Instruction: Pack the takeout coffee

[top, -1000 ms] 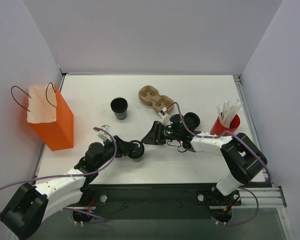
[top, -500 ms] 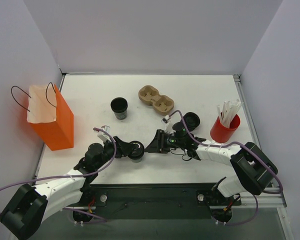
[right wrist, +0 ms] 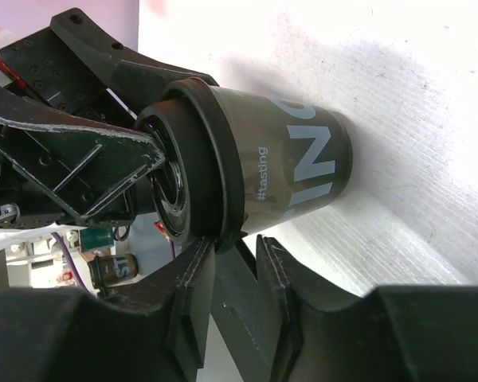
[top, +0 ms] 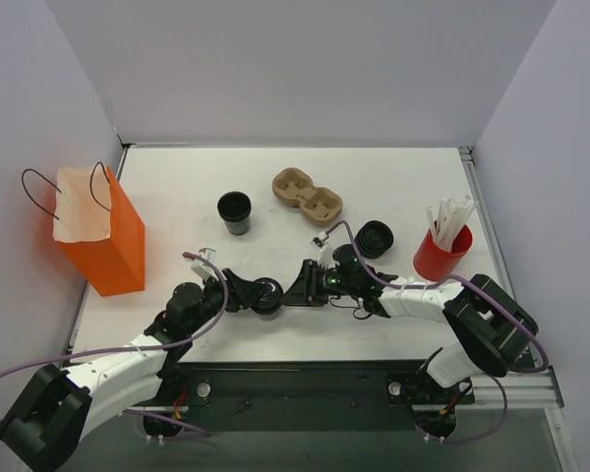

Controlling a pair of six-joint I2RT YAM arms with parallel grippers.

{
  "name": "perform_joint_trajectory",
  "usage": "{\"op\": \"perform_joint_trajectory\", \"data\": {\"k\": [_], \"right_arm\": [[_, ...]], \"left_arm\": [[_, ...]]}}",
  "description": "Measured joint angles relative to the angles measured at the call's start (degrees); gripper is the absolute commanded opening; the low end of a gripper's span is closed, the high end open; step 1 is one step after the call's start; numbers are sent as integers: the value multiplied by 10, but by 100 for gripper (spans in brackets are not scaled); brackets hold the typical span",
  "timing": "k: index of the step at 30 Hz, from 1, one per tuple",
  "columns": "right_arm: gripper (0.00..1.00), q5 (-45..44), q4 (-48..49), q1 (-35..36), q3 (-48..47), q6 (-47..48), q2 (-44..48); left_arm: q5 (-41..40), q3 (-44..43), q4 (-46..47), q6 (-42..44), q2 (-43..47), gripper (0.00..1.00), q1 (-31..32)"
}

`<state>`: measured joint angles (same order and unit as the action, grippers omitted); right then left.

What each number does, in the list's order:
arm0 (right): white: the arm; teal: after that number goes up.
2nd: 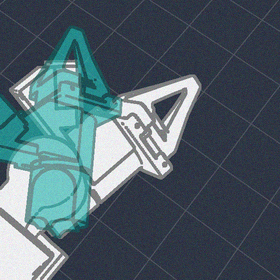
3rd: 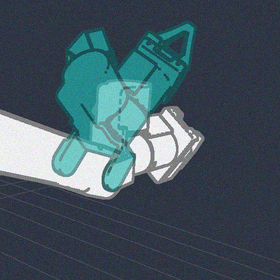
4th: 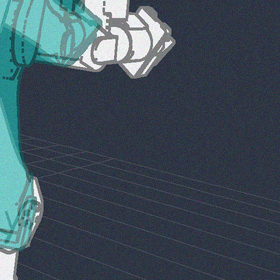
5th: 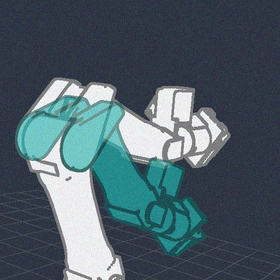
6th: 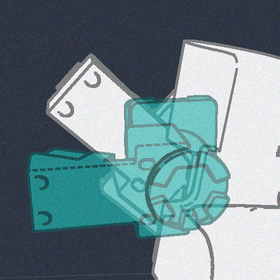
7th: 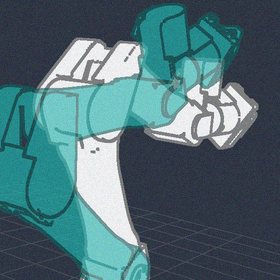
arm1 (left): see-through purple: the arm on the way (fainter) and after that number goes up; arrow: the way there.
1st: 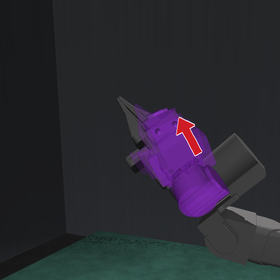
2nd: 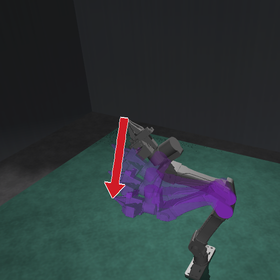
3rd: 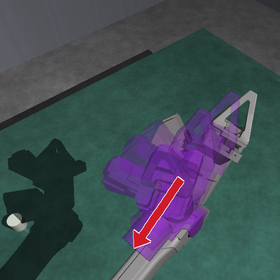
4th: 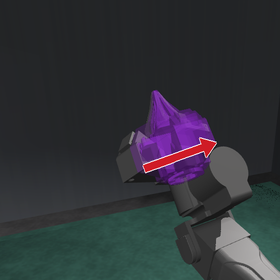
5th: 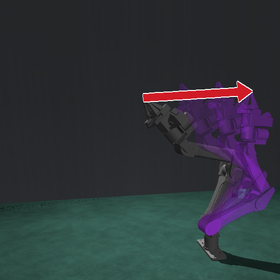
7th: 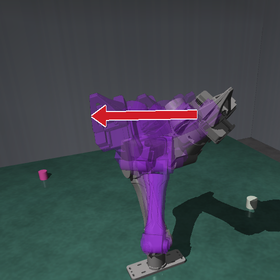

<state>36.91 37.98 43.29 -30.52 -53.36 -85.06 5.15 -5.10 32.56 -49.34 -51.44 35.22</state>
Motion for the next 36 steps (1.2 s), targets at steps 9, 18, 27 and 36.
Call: {"op": "perform_joint_trajectory", "data": {"k": [9, 18, 27, 36], "right_arm": [[18, -33, 54, 17, 25, -10, -1], [10, -95, 221, 50, 82, -51, -38], [25, -176, 141, 74, 70, -43, 17], [42, -227, -155, 73, -31, 43, 96]], "left_arm": [[-10, 0, 3, 0, -3, 61, 2], [-37, 0, 24, -7, -21, 58, 8], [-48, -6, 23, -5, -25, 59, 10], [-36, -78, -107, 30, -8, 62, 15]]}}
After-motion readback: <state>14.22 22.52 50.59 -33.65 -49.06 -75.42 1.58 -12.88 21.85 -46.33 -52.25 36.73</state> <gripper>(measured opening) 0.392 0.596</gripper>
